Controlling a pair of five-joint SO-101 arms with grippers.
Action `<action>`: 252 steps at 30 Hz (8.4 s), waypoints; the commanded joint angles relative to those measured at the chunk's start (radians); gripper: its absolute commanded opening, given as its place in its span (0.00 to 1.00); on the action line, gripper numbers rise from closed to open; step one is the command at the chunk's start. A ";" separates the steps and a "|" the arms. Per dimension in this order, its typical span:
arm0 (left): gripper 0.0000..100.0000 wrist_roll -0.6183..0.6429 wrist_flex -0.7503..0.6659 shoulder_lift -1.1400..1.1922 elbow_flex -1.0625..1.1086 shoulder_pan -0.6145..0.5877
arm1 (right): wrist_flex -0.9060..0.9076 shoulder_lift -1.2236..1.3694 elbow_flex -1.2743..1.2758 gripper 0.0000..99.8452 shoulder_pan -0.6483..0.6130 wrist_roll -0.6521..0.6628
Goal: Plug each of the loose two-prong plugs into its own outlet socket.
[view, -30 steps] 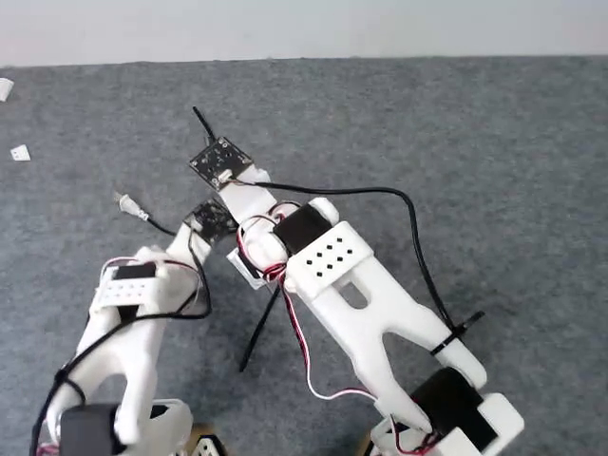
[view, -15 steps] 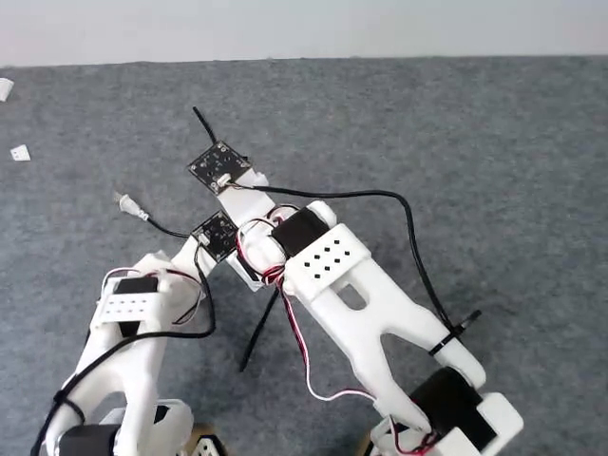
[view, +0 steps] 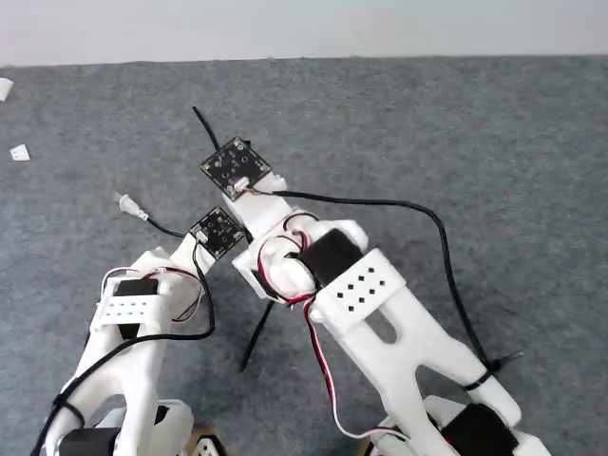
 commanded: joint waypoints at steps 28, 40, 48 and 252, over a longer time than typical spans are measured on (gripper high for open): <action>0.01 0.342 -0.497 -0.385 0.387 0.035 | -0.417 -0.045 0.210 0.01 0.260 -0.325; 0.01 0.365 -0.511 -0.404 0.401 0.035 | -0.585 0.119 0.201 0.01 0.306 -0.388; 0.01 0.365 -0.509 -0.404 0.401 0.034 | -0.579 0.285 0.095 0.01 0.351 -0.390; 0.01 0.479 -0.110 0.255 -0.289 -0.094 | -0.211 -0.430 0.583 0.01 1.188 0.038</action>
